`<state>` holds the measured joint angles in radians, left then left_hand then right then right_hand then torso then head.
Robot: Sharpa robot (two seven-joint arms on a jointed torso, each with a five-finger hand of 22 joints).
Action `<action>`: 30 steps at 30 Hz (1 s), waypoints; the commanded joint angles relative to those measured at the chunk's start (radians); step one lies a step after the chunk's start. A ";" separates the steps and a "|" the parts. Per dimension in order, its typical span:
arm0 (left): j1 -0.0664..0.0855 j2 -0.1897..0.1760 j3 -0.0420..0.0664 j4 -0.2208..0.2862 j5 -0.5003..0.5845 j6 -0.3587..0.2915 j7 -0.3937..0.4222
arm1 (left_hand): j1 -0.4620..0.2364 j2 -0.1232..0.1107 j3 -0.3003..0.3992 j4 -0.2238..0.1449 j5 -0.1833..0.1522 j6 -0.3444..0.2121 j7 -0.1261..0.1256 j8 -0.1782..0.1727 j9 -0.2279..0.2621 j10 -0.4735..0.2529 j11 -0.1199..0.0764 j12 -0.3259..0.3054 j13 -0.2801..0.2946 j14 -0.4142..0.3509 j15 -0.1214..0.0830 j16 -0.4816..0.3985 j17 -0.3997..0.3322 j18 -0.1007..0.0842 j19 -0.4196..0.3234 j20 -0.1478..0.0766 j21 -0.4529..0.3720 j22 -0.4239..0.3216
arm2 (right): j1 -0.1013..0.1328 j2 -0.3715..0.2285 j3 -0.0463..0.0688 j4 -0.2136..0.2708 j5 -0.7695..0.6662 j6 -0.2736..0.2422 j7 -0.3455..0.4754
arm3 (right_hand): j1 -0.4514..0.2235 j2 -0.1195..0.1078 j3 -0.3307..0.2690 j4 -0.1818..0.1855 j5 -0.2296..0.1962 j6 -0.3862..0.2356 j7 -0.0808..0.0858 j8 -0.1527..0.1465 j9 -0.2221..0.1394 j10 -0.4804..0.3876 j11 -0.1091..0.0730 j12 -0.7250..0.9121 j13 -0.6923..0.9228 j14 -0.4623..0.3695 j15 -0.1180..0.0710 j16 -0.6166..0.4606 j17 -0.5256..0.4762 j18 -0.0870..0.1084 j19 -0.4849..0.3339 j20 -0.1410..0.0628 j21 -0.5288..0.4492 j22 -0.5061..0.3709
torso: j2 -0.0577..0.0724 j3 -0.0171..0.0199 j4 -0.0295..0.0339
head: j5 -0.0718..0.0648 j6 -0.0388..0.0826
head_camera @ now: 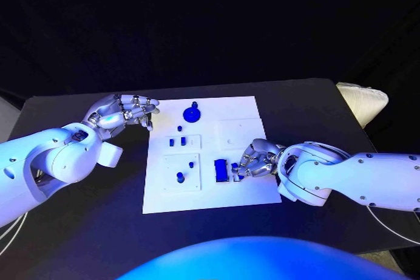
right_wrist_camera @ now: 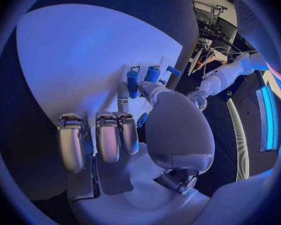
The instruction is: Assemble the parts on the task board
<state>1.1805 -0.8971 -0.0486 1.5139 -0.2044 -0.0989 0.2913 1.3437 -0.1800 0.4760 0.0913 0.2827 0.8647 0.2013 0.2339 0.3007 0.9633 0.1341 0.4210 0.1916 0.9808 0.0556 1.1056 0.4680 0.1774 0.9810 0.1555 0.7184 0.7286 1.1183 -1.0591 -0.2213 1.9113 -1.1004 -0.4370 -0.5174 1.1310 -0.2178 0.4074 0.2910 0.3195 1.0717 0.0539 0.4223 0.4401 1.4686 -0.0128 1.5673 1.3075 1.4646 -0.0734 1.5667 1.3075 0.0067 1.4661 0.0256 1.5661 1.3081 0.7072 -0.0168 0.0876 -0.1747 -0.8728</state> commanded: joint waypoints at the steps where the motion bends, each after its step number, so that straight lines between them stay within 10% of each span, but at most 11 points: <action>1: 0.000 0.001 0.001 0.002 0.006 0.015 0.004 | 0.004 0.007 0.001 0.004 0.000 -0.005 0.001 0.006 -0.002 -0.006 -0.001 0.006 -0.001 -0.003 0.006 -0.002 -0.001 0.006 0.005 -0.001 -0.005 -0.001 | -0.002 0.003 0.000 0.002 -0.015 0.021 0.008 | -0.017 0.000 -0.010 -0.002 -0.006 0.004 0.001 -0.003 -0.002 0.102 -0.006 0.003 0.263 0.106 -0.008 0.004 0.263 -0.007 0.105 -0.003 0.005 0.263 | 0.000 0.0000 -0.0005 | 0.000 0.000; 30: 0.000 0.004 0.000 -0.002 0.006 0.015 0.005 | 0.003 0.007 0.001 0.006 0.000 -0.005 0.001 0.006 -0.002 -0.006 -0.001 0.006 -0.001 -0.003 0.006 -0.002 -0.001 0.006 0.006 -0.001 -0.006 -0.001 | -0.001 -0.018 0.000 0.017 -0.020 0.049 0.030 | -0.120 0.029 -0.091 0.001 0.028 0.009 -0.002 -0.004 -0.005 0.102 -0.008 0.003 0.263 0.106 -0.010 0.004 0.263 -0.007 0.105 -0.003 0.005 0.263 | -0.001 0.0006 -0.0003 | -0.002 0.000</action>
<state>1.1805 -0.8953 -0.0486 1.5107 -0.2043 -0.0985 0.2899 1.3437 -0.1800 0.4761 0.0912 0.2827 0.8647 0.2013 0.2339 0.3007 0.9633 0.1341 0.4210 0.1918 0.9808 0.0556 1.1056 0.4681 0.1774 0.9810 0.1555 0.7185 0.7288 1.1180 -1.0758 -0.2213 1.9257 -1.1108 -0.4094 -0.5052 1.0158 -0.1894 0.3214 0.2925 0.3412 1.0725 0.0530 0.4219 0.4356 1.4684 -0.0128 1.5673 1.3081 1.4667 -0.0754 1.5667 1.3074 0.0067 1.4661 0.0256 1.5661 1.3077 0.7066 -0.0157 0.0869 -0.1762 -0.8728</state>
